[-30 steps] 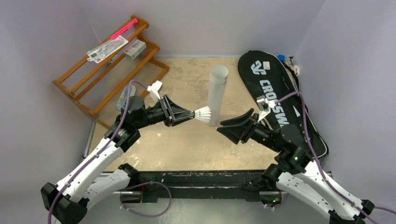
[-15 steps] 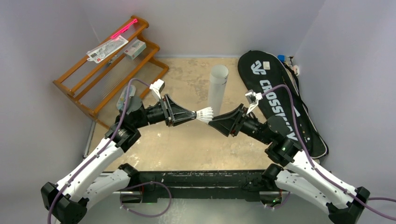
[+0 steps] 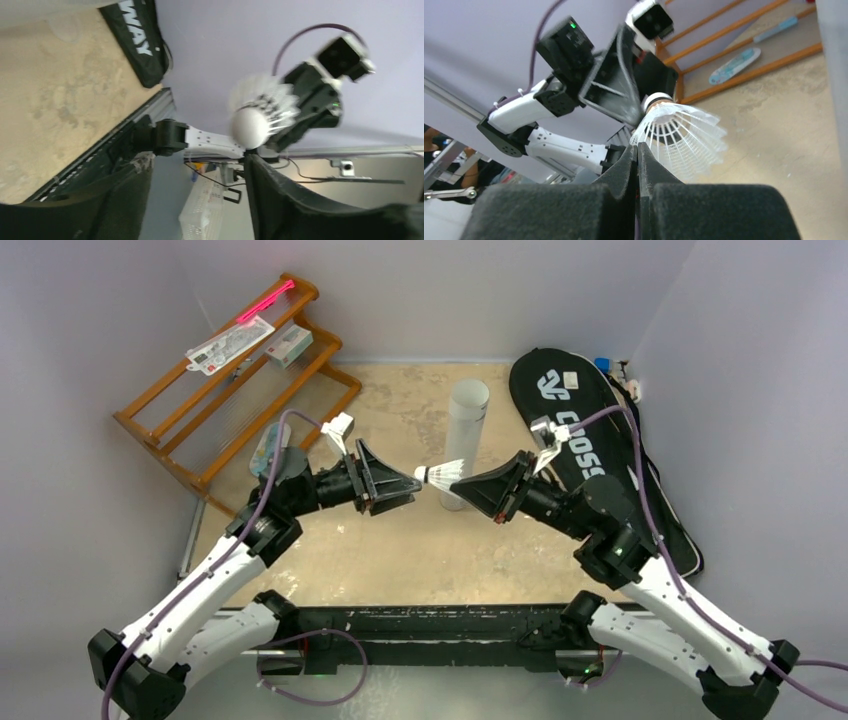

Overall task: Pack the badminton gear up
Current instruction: Pick up the shuttlecock at the center of the board, then place the shuttlecock at the shuttle tube.

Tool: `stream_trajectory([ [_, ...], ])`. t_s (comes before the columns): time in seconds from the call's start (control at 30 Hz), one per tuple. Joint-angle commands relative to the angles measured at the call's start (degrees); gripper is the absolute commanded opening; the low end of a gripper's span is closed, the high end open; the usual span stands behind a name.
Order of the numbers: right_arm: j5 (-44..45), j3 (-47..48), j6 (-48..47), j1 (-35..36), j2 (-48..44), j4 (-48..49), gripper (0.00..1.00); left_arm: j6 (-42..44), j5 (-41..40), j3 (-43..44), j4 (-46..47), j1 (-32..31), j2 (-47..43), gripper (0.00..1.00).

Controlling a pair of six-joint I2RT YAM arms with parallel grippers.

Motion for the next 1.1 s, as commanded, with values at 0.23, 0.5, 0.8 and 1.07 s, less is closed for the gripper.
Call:
stream_trajectory([
  [0.23,-1.63,26.72,-24.90,0.14,3.81,-18.81,0.00,21.41,-19.60,9.00,-19.40,-0.32,-6.68,0.72],
  [0.5,3.31,52.80,-44.23,0.14,16.41,-45.43,0.00,42.08,-28.56,5.56,-12.07,-0.72,-3.98,0.81],
  [0.8,18.11,66.55,-49.76,0.14,27.39,-57.77,0.00,62.89,-26.61,2.73,4.16,-1.78,-1.00,0.82],
  [1.07,26.24,66.74,-54.26,0.14,29.95,-55.90,0.00,70.85,-20.69,4.37,8.65,-1.81,4.11,0.84],
])
